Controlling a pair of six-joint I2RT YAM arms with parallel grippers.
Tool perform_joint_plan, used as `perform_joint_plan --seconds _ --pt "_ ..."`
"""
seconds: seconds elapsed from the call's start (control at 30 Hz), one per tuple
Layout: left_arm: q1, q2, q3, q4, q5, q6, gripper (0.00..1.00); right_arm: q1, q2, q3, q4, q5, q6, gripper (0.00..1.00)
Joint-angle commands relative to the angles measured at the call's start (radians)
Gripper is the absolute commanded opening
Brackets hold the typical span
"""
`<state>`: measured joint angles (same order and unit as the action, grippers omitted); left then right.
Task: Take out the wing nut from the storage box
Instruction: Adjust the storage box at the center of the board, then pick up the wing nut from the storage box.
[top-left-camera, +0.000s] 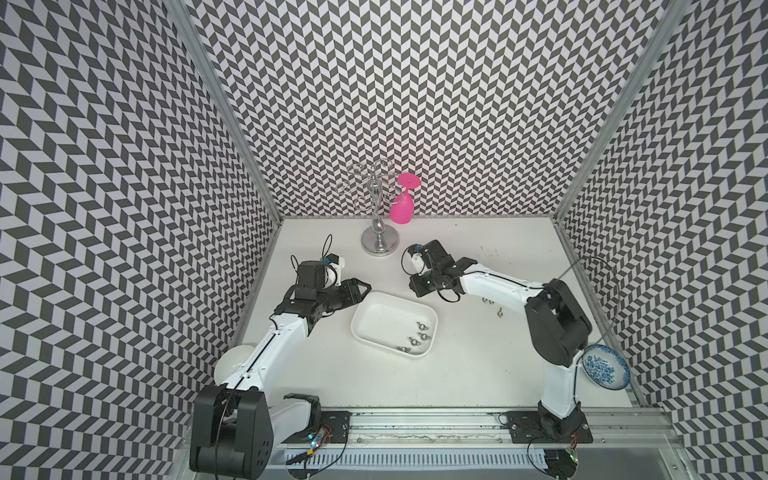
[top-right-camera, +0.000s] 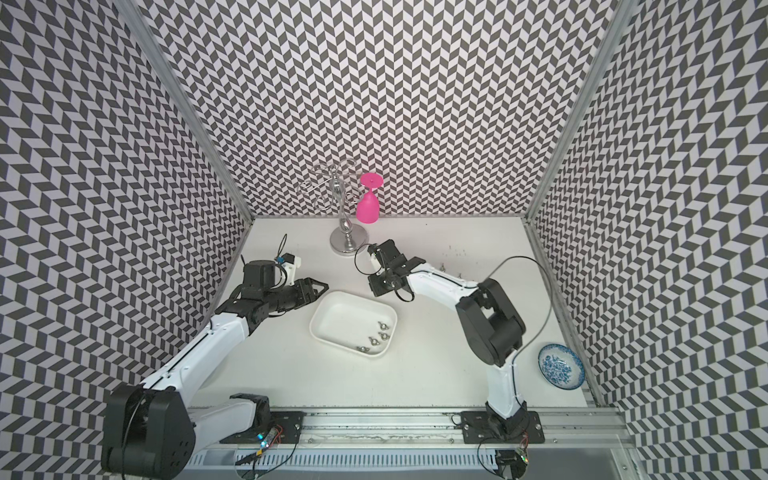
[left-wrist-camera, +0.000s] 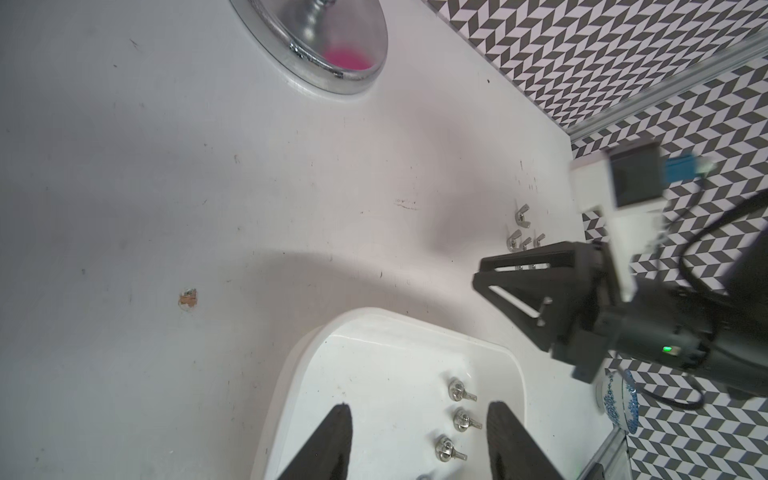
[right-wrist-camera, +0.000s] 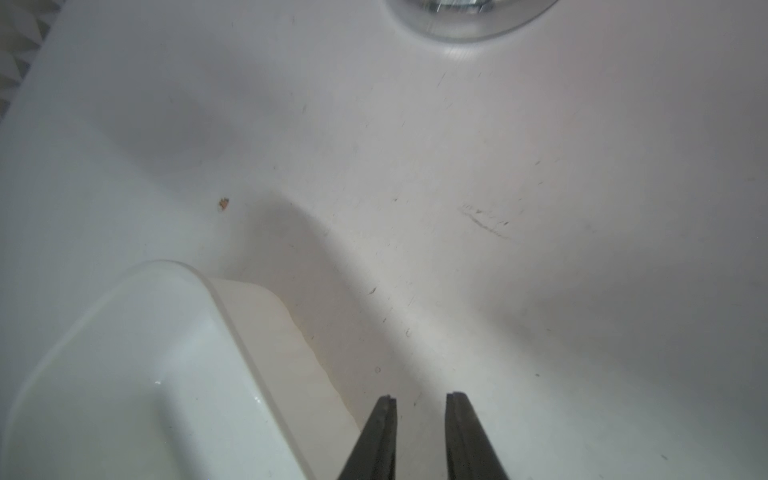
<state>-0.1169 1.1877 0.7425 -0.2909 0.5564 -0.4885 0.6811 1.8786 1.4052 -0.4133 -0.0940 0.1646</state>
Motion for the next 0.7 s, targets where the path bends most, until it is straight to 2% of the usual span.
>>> perform_joint_plan --seconds 0.0,0.27,0.4,0.67 --pt "0.006 -0.001 -0.010 0.046 0.038 0.007 0.56 0.029 -0.125 -0.053 0.041 0.079 -0.012 0.29" --pt "-0.001 -0.057 -0.064 0.126 0.132 -0.022 0.56 0.194 -0.202 -0.220 -0.059 0.114 -0.073 0.31" --pt "-0.012 -0.121 -0.091 0.153 0.176 -0.027 0.57 0.212 -0.186 -0.260 -0.040 0.157 -0.056 0.31" --pt "-0.064 -0.172 -0.112 0.158 0.161 -0.059 0.59 0.212 -0.095 -0.224 -0.030 0.183 -0.057 0.34"
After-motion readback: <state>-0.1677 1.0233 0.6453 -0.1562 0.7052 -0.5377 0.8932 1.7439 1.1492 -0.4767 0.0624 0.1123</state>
